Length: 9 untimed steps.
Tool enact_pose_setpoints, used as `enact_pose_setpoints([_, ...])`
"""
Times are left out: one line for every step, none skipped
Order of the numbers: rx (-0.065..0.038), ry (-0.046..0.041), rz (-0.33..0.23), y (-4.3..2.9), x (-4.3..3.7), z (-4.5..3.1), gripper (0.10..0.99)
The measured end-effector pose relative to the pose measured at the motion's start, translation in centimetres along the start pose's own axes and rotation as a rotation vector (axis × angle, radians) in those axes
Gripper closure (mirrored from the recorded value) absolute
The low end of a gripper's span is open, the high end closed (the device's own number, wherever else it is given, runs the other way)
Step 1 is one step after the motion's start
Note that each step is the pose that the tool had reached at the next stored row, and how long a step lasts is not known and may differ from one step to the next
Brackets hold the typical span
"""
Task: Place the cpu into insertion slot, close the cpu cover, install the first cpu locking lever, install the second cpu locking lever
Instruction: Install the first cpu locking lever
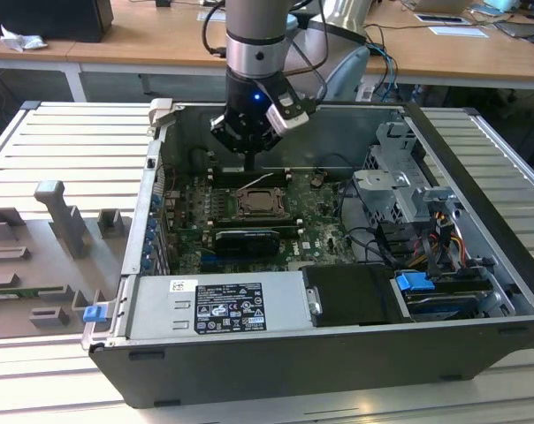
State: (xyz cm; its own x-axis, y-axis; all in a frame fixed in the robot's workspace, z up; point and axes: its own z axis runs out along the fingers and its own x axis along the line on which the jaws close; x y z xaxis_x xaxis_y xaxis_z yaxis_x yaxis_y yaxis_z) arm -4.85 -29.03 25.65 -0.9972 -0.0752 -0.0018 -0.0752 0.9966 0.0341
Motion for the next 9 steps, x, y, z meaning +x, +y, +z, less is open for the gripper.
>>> enact_pose_setpoints([-0.001, -0.0003, 0.000, -0.02, -0.14, 0.01, 0.980])
enact_pose_setpoints([-0.010, -0.0008, 0.000, -0.02, -0.17, 0.02, 0.980])
enact_pose_setpoints([-0.035, -0.0027, 0.000, -0.03, -0.17, 0.03, 0.980])
enact_pose_setpoints([-0.052, -0.0039, 0.000, -0.07, -0.17, 0.03, 0.980])
enact_pose_setpoints([-0.065, -0.0049, 0.001, -0.14, -0.16, 0.04, 0.980])
enact_pose_setpoints([-0.069, -0.0054, 0.002, -0.22, -0.18, 0.07, 0.980])
enact_pose_setpoints([-0.069, -0.0058, 0.006, -0.27, -0.24, 0.22, 0.980])
enact_pose_setpoints([-0.069, -0.0057, 0.008, -0.31, -0.29, 0.40, 0.980])
enact_pose_setpoints([-0.069, -0.0058, 0.009, -0.33, -0.36, 0.59, 0.980])
